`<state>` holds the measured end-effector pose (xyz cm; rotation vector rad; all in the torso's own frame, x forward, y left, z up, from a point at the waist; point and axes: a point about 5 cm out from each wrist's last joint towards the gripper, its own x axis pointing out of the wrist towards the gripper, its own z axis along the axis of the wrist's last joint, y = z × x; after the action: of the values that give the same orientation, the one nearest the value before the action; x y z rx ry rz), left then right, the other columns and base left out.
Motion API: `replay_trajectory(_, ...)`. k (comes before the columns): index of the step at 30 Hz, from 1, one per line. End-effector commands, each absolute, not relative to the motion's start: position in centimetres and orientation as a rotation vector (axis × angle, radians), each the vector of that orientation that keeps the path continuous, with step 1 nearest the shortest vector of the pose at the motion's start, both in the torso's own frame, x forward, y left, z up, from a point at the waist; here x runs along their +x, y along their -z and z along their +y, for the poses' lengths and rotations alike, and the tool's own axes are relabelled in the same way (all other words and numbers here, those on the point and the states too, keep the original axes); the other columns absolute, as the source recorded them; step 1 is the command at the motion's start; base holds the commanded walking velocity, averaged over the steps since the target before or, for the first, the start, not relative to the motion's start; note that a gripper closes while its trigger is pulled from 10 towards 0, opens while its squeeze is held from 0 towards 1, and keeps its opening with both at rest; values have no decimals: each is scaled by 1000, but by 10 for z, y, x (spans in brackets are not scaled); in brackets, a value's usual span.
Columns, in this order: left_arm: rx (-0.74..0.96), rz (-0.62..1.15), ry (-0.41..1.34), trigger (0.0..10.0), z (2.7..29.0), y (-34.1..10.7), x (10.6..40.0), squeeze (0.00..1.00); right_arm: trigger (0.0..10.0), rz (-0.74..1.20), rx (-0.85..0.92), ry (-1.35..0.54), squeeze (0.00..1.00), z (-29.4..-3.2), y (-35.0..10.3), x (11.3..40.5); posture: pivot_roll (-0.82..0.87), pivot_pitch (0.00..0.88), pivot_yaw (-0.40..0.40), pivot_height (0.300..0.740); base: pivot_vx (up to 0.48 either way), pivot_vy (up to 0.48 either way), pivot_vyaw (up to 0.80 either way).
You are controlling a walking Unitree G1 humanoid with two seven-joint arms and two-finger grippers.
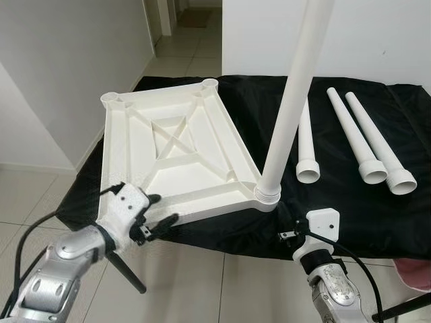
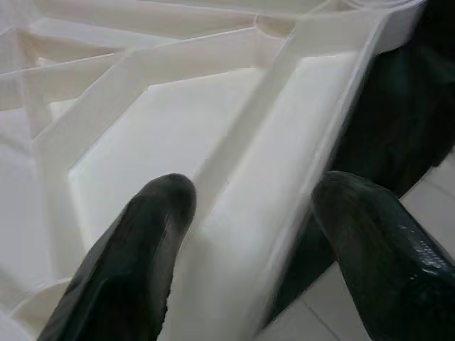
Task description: Building children table
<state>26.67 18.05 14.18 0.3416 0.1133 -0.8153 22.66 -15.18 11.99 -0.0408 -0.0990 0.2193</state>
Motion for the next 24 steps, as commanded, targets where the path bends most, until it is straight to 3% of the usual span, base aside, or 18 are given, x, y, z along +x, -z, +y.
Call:
replay_trajectory(1, 373, 133, 772, 10000, 196, -141, 272, 0, 10000, -81, -27, -263, 0, -148, -115, 227, -66, 54, 102, 740, 0, 0, 0)
replay_trajectory(9, 402, 167, 702, 10000, 219, -144, 303, 0, 10000, -53, -51, -346, 0, -154, -112, 239, -68, 46, 93, 740, 0, 0, 0)
replay_trajectory(24, 260, 181, 906, 10000, 185, -130, 309, 0, 10000, -75, -1, -291, 0, -150, -109, 241, -87, 32, 118, 740, 0, 0, 0)
